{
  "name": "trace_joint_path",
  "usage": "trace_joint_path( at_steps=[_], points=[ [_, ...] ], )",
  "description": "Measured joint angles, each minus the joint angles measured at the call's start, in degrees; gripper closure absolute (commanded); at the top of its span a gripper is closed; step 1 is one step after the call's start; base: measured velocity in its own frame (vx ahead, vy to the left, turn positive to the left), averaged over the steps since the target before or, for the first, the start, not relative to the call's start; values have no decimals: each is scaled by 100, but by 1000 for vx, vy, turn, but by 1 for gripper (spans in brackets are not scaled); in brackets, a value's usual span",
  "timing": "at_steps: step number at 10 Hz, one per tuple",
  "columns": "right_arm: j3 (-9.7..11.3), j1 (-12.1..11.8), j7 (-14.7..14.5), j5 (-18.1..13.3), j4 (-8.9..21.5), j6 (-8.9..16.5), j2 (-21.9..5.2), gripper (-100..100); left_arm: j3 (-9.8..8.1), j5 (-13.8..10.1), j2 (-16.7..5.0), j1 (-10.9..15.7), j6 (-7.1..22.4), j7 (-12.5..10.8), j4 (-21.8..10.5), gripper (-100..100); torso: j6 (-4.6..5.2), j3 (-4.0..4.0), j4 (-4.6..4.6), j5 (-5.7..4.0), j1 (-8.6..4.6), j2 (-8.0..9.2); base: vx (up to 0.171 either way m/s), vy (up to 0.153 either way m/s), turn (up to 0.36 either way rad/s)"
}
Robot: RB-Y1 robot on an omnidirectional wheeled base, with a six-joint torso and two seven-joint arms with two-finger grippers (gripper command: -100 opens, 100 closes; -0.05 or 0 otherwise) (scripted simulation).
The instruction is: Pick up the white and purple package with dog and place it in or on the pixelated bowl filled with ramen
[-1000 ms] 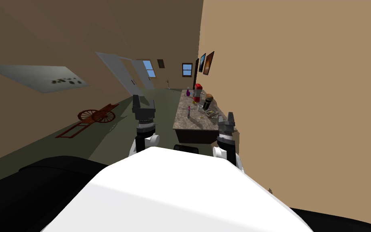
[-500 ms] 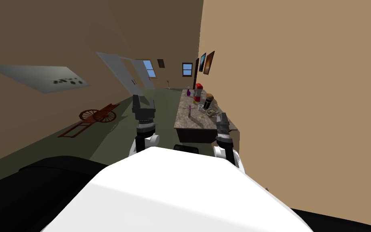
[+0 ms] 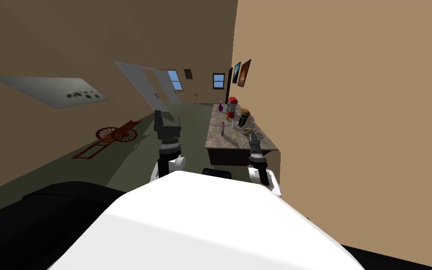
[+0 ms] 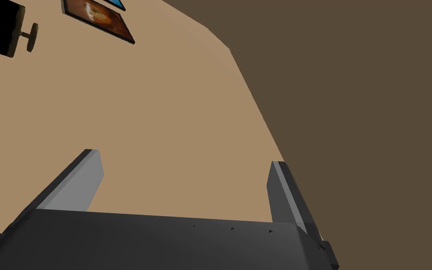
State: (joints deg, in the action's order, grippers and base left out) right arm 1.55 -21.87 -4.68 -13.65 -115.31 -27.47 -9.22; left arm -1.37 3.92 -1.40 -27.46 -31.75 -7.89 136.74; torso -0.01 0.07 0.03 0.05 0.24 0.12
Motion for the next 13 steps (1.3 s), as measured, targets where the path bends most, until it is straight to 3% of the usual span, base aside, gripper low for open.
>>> trace_joint_path(
  at_steps=[7, 13],
  points=[
    [-242, 765, -926, -678, 1195, -365, -88, -100, 0, 0, 0, 0, 0, 0, 0, 0, 0, 2, 1, 4, 16, 4, -42, 70, 23],
    [-557, 1238, -1613, -1163, 2082, -482, -95, -100, 0, 0, 0, 0, 0, 0, 0, 0, 1, -6, -2, 1, 3, -11, -9, 74, 36]
  ],
)
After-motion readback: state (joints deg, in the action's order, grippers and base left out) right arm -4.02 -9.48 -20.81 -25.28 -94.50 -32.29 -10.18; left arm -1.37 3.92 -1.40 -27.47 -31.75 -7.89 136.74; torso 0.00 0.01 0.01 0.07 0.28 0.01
